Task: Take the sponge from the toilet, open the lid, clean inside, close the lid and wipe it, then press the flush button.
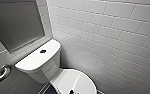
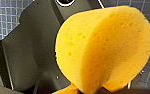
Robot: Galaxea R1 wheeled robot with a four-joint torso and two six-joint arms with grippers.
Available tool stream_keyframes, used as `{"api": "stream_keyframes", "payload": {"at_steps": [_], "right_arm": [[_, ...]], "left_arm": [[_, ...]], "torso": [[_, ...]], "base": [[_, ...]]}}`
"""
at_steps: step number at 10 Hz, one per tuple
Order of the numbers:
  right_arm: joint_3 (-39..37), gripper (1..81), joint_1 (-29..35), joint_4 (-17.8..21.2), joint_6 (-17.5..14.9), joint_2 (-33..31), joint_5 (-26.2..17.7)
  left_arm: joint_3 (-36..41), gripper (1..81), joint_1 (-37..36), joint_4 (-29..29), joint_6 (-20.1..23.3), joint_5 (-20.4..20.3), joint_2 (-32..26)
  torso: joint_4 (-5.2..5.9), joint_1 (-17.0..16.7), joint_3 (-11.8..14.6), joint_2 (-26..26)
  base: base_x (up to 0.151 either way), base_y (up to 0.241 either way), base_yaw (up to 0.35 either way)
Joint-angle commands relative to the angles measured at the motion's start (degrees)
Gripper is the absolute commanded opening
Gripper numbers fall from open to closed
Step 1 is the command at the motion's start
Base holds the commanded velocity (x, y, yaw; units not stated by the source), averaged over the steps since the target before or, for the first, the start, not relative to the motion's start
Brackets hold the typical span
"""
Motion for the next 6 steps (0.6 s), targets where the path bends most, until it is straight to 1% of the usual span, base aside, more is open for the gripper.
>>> {"api": "stream_keyframes", "payload": {"at_steps": [1, 3, 6], "right_arm": [[0.3, 1.0, 0.1, -0.1, 0.2, -1.4, -4.2], [0.0, 1.0, 0.2, -0.2, 0.2, -1.2, -4.2], [-0.1, 1.0, 0.2, -0.3, 0.2, -1.2, -4.2]], "left_arm": [[2.6, 81.1, -9.3, 0.8, 0.8, -2.7, 0.4], [6.5, 81.1, -9.5, 1.4, 1.6, -5.7, -1.2], [9.7, 81.1, -9.7, 6.0, 1.6, -8.1, -2.0]], "torso": [[0.0, 0.0, 0.0, 0.0], [0.0, 0.0, 0.0, 0.0], [0.0, 0.0, 0.0, 0.0]], "base": [[0.0, 0.0, 0.0], [0.0, 0.0, 0.0], [0.0, 0.0, 0.0]]}}
